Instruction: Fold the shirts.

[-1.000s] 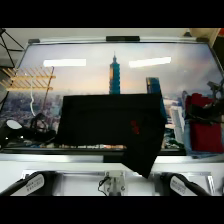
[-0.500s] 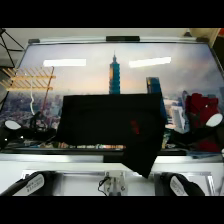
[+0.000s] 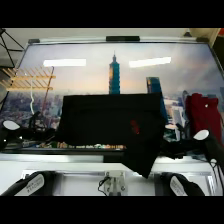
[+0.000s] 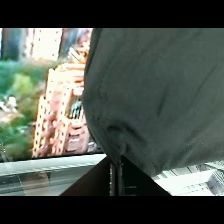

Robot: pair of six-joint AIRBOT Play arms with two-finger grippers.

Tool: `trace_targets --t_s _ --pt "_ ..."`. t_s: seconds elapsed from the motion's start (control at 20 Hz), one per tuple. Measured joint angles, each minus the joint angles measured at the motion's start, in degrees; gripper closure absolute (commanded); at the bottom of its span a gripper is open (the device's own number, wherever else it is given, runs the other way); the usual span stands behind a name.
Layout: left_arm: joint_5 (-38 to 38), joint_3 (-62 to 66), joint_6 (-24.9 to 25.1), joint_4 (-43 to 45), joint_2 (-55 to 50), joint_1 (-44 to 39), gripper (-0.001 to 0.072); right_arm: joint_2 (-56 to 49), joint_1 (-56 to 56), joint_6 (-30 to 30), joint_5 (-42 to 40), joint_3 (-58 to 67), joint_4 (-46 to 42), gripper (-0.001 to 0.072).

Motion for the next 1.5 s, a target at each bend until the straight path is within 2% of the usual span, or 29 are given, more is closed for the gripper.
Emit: trace_targets --t_s 0.05,0.1,0.2,0.35,0.4,0.45,0.5,0.55,0.8,0.95,1.1,1.25,1.5 --pt "0.00 0.00 0.00 0.00 0.04 0.00 0.0677 -0.20 0.00 -0.13 -0.39 -0.46 0.83 0.0297" --pt "-0.02 0.02 0.00 0.00 0.04 0.00 0.0677 -0.50 0.00 -0.31 -0.59 -0.76 1.11 0.0329" --pt "-0.02 0.02 0.00 0.00 0.04 0.00 0.0677 -1.31 -0.02 -0.55 -0.92 -1.16 1.86 0.0331" --pt "0.04 0.02 -0.02 -0.02 0.04 0.00 0.0677 -3.10 -0.02 -0.87 -1.11 -1.38 2.62 0.0400" --pt "0.04 0.02 -0.02 -0.02 0.04 0.00 0.0677 -3.74 -0.04 -0.94 -1.14 -1.40 2.78 0.0497" --pt "0.07 0.02 -0.02 -0.02 0.04 0.00 0.0677 -4.39 -0.02 -0.96 -1.42 -1.53 2.71 0.0509" --pt "0.13 0.02 -0.02 -0.02 0.04 0.00 0.0678 -4.90 -0.02 -1.05 -1.46 -1.53 2.71 0.0611" --pt "0.24 0.02 -0.02 -0.02 0.07 0.00 0.0677 -5.20 -0.02 -1.07 -1.60 -1.55 2.78 0.0645" --pt "-0.04 1.86 0.09 -0.02 0.26 0.00 0.0677 -4.26 0.04 -2.73 -1.88 0.68 1.84 0.0646" --pt "-2.36 7.30 1.97 -0.07 0.90 0.00 0.0679 -1.16 0.04 -3.19 2.10 8.00 3.19 0.0649" --pt "-4.70 14.64 3.15 -0.35 0.42 -0.52 0.0679 -0.48 0.07 -0.87 3.17 17.77 3.23 0.0650" --pt "-5.05 21.29 2.89 -0.48 -3.06 -1.62 0.0676 -4.46 0.04 0.46 0.09 26.51 4.83 0.0650" --pt "-0.96 30.62 -1.25 -2.45 -14.49 -2.97 0.0676 -20.04 4.35 0.17 -8.50 40.81 6.64 0.0649"
